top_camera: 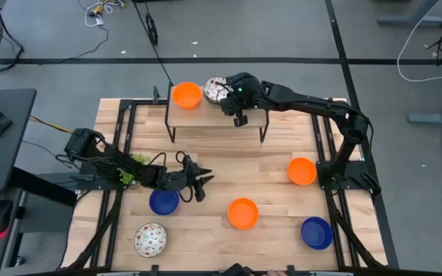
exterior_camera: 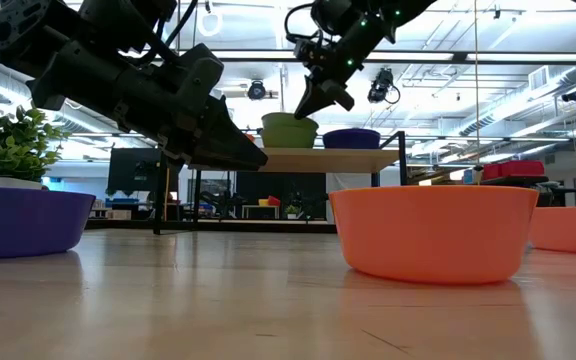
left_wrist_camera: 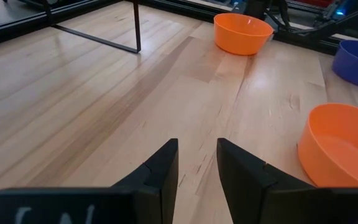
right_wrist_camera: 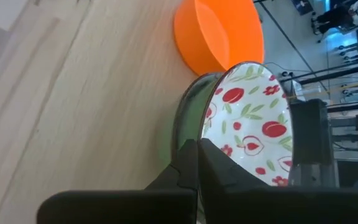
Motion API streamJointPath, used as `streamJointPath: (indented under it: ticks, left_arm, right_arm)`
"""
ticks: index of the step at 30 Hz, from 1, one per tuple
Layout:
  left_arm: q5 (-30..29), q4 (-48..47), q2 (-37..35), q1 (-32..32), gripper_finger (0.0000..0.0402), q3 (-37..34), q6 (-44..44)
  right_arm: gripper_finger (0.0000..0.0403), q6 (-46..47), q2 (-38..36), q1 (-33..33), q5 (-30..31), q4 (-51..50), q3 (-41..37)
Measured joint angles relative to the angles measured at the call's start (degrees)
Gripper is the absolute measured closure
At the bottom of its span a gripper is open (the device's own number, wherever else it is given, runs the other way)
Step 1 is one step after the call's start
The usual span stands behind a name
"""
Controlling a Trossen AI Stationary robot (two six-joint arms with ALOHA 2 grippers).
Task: Pick & Place Mini bowls
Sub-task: Stack the green patterned bowl on top of the other green patterned bowl on the shelf
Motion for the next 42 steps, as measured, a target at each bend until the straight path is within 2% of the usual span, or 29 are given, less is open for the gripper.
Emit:
streamJointPath:
  ticks: [14,21,26,30,37,42]
  left_arm:
    - [0.02,0.01,0.0,0.0,0.0287,0.0,-0.02]
    - [0.02,0.01,0.0,0.0,0.0287,0.0,-0.02]
    - [0.02,0.01,0.0,0.0,0.0287,-0.02,0.0]
    - [0.02,-0.02,0.0,0.0,0.0287,-0.02,0.0]
    - [0.02,-0.02,0.0,0.0,0.0287,0.0,0.0]
    - [0.02,-0.02,0.0,0.0,0.0287,-0.02,0.0]
  right_arm:
    - [0.0359,1.52,0.0,-0.04,0.04,0.03,0.0]
    - [0.0292,2.78,-0.02,-0.04,-0.68,0.34,0.0]
    - [0.0255,3.11,-0.89,-0.04,-5.95,0.91,0.0]
    - [0.0276,6.08,-1.18,-0.14,-10.08,1.16,0.0]
    - [0.0392,10.09,-1.18,-1.96,-10.67,1.63,0.0]
    - [0.038,12.52,-1.02,-2.8,-10.92,2.87,0.0]
